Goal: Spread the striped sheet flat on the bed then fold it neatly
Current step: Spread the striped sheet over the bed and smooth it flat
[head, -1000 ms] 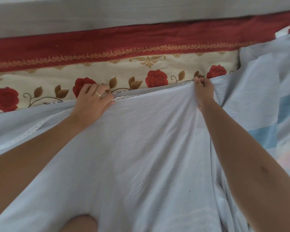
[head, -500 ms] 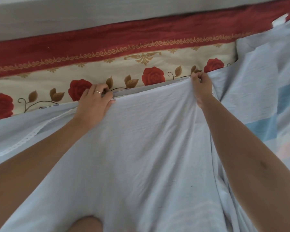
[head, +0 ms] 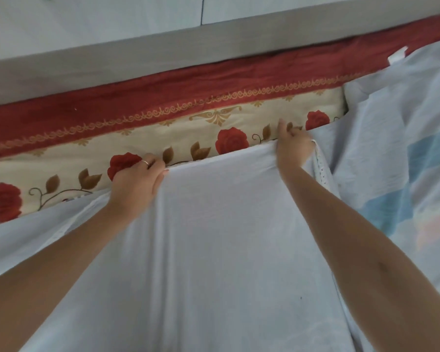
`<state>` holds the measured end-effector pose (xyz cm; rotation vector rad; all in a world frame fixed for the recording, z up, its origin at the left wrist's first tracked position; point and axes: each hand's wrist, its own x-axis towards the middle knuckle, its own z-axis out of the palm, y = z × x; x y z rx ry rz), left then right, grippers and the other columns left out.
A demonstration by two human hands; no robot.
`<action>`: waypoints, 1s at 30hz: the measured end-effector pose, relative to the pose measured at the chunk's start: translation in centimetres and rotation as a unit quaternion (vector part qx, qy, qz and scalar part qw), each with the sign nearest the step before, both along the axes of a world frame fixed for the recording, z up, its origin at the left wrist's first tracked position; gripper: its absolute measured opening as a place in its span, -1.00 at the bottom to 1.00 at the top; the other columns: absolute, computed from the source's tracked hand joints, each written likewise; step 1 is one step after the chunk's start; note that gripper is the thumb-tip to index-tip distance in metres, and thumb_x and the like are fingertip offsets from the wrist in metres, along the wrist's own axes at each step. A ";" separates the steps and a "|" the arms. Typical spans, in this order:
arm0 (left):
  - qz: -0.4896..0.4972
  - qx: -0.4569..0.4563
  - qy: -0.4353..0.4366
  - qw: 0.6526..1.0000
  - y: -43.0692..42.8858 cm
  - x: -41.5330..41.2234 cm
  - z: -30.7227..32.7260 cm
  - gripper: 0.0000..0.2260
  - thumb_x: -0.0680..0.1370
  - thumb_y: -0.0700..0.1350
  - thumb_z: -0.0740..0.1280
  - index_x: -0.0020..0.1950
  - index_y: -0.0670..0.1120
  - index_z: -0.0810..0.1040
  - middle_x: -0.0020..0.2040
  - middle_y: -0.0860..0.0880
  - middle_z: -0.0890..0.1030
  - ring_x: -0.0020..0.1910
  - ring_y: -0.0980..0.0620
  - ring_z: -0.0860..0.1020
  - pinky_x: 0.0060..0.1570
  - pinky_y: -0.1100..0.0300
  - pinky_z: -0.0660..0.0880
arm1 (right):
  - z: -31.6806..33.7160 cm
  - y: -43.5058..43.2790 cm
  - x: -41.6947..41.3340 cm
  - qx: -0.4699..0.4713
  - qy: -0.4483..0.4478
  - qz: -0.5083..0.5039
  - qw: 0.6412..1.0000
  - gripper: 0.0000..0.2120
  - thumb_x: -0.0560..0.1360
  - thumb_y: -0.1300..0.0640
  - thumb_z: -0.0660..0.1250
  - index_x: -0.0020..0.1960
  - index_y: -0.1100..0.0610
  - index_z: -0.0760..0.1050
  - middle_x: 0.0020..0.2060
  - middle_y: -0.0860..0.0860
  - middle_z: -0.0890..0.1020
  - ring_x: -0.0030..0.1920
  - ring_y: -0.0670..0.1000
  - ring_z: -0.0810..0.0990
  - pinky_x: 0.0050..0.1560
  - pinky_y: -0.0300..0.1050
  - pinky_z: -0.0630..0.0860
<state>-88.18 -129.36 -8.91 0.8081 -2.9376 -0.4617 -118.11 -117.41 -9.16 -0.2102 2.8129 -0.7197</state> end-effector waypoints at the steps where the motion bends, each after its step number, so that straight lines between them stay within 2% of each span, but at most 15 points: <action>1: 0.006 -0.008 -0.006 1.000 -0.2 0.0 -0.6 -0.71 0.58 -0.08 0.11 -0.13 -0.23 0.54 -0.23 -0.15 0.53 -0.49 -0.14 0.46 -0.48 0.25 0.16 | -1.0 -0.2 0.2 0.016 0.015 0.007 1.000 -0.48 0.55 -0.14 0.20 -0.50 0.09 0.32 -0.39 0.06 0.49 -0.23 0.14 0.49 -0.08 -0.04 0.41; 2: 0.011 -0.012 -0.009 1.000 -0.3 0.0 -1.2 -0.71 0.58 -0.06 0.13 -0.13 -0.21 0.54 -0.21 -0.14 0.53 -0.48 -0.14 0.46 -0.47 0.24 0.15 | -1.9 -0.2 0.4 0.027 0.036 0.010 0.999 -0.51 0.56 -0.13 0.18 -0.43 0.13 0.44 -0.20 0.09 0.58 -0.11 0.15 0.50 -0.03 -0.02 0.41; 4: 0.020 -0.019 0.000 1.000 -0.3 -0.1 -2.5 -0.73 0.56 -0.04 0.16 -0.14 -0.20 0.53 -0.19 -0.14 0.54 -0.44 -0.15 0.48 -0.45 0.23 0.16 | -3.5 0.0 0.6 0.068 0.083 0.007 0.994 -0.55 0.60 -0.10 0.13 -0.14 0.20 0.61 0.15 0.08 0.55 0.04 0.14 0.44 0.02 -0.04 0.32; 5: 0.017 -0.023 0.007 1.000 -0.3 -0.1 -2.9 -0.73 0.56 -0.04 0.16 -0.13 -0.20 0.52 -0.18 -0.15 0.54 -0.39 -0.16 0.49 -0.44 0.20 0.19 | -3.6 0.1 0.6 0.084 0.097 0.010 0.992 -0.57 0.61 -0.10 0.12 -0.05 0.19 0.62 0.24 0.06 0.51 0.07 0.13 0.42 0.03 -0.05 0.27; 7: 0.003 -0.042 0.014 0.999 -0.3 0.1 -3.3 -0.75 0.56 -0.05 0.15 -0.12 -0.18 0.52 -0.17 -0.15 0.54 -0.26 -0.17 0.47 -0.30 0.07 0.30 | -3.6 0.2 0.5 0.091 0.095 0.015 0.991 -0.59 0.60 -0.10 0.13 -0.04 0.18 0.60 0.33 0.04 0.46 0.10 0.12 0.41 0.00 -0.11 0.22; 9: 0.004 -0.059 0.008 0.998 -0.4 0.1 -3.4 -0.78 0.56 -0.07 0.13 -0.10 -0.16 0.50 -0.16 -0.14 0.54 -0.18 -0.16 0.42 -0.11 -0.01 0.27 | -3.8 0.5 0.2 0.076 0.089 0.030 0.993 -0.61 0.59 -0.10 0.15 -0.13 0.17 0.56 0.31 0.06 0.49 0.09 0.14 0.43 -0.08 -0.14 0.15; 11: 0.007 -0.062 0.006 0.998 -0.4 0.1 -3.4 -0.79 0.55 -0.09 0.12 -0.09 -0.15 0.50 -0.16 -0.14 0.53 -0.16 -0.15 0.38 -0.07 -0.03 0.24 | -3.5 0.6 0.0 0.044 0.069 0.026 0.996 -0.67 0.56 -0.11 0.19 -0.20 0.13 0.45 0.17 0.07 0.54 0.04 0.15 0.44 -0.10 -0.17 0.17; 13: 0.005 -0.060 0.014 0.998 -0.5 0.0 -3.6 -0.80 0.54 -0.10 0.11 -0.09 -0.14 0.49 -0.16 -0.13 0.53 -0.16 -0.14 0.38 -0.07 -0.03 0.24 | -2.5 0.5 0.2 0.025 0.050 0.027 0.998 -0.68 0.50 -0.15 0.23 -0.08 0.13 0.42 0.11 0.09 0.51 0.05 0.16 0.44 0.04 -0.08 0.31; 15: 0.006 -0.059 0.016 0.998 -0.4 0.2 -3.6 -0.80 0.55 -0.09 0.11 -0.08 -0.14 0.48 -0.16 -0.13 0.52 -0.16 -0.15 0.39 -0.06 -0.03 0.24 | -1.5 0.3 2.5 0.038 0.038 0.022 0.998 -0.53 0.46 -0.17 0.26 0.23 0.11 0.38 0.29 0.11 0.36 0.21 0.17 0.37 0.22 0.00 0.28; 17: 0.007 -0.060 0.008 0.998 -0.4 0.1 -3.7 -0.80 0.56 -0.08 0.10 -0.08 -0.14 0.47 -0.15 -0.13 0.52 -0.16 -0.16 0.41 -0.05 -0.03 0.25 | -0.9 -0.1 7.1 0.028 0.062 -0.005 0.998 -0.46 0.48 -0.10 0.25 0.40 0.07 0.27 0.43 0.12 0.20 0.34 0.16 0.26 0.31 0.04 0.19; 19: 0.008 -0.054 0.003 0.999 -0.3 -0.2 -3.7 -0.80 0.56 -0.07 0.10 -0.06 -0.13 0.46 -0.13 -0.13 0.52 -0.15 -0.15 0.41 -0.05 -0.03 0.25 | -0.8 -0.4 12.0 0.008 0.082 0.055 0.995 -0.48 0.51 -0.06 0.19 0.43 0.06 0.27 0.47 0.12 0.17 0.39 0.15 0.23 0.33 0.06 0.15; 21: 0.011 -0.047 0.008 0.999 -0.4 -0.1 -3.6 -0.80 0.55 -0.05 0.10 -0.05 -0.11 0.45 -0.10 -0.12 0.53 -0.14 -0.14 0.42 -0.05 -0.02 0.24 | -2.0 -1.0 14.5 0.033 0.078 0.121 0.989 -0.47 0.52 -0.07 0.09 0.45 0.06 0.28 0.49 0.12 0.20 0.44 0.18 0.21 0.37 0.11 0.11; 24: 0.006 -0.042 0.009 0.999 -0.6 0.1 -3.9 -0.82 0.54 -0.05 0.10 -0.05 -0.10 0.45 -0.07 -0.10 0.55 -0.14 -0.14 0.45 -0.05 -0.02 0.25 | -3.8 -1.6 14.5 0.073 0.107 0.119 0.984 -0.44 0.51 -0.09 0.04 0.48 0.05 0.26 0.49 0.10 0.24 0.46 0.19 0.21 0.38 0.13 0.11; 30: 0.000 -0.042 0.017 0.999 -0.6 0.2 -3.9 -0.81 0.55 -0.07 0.11 -0.06 -0.12 0.47 -0.07 -0.09 0.56 -0.15 -0.12 0.48 -0.07 0.00 0.25 | -4.4 -1.7 14.6 0.071 0.133 0.121 0.981 -0.37 0.51 -0.23 0.07 0.48 0.06 0.26 0.48 0.08 0.26 0.46 0.18 0.22 0.39 0.11 0.09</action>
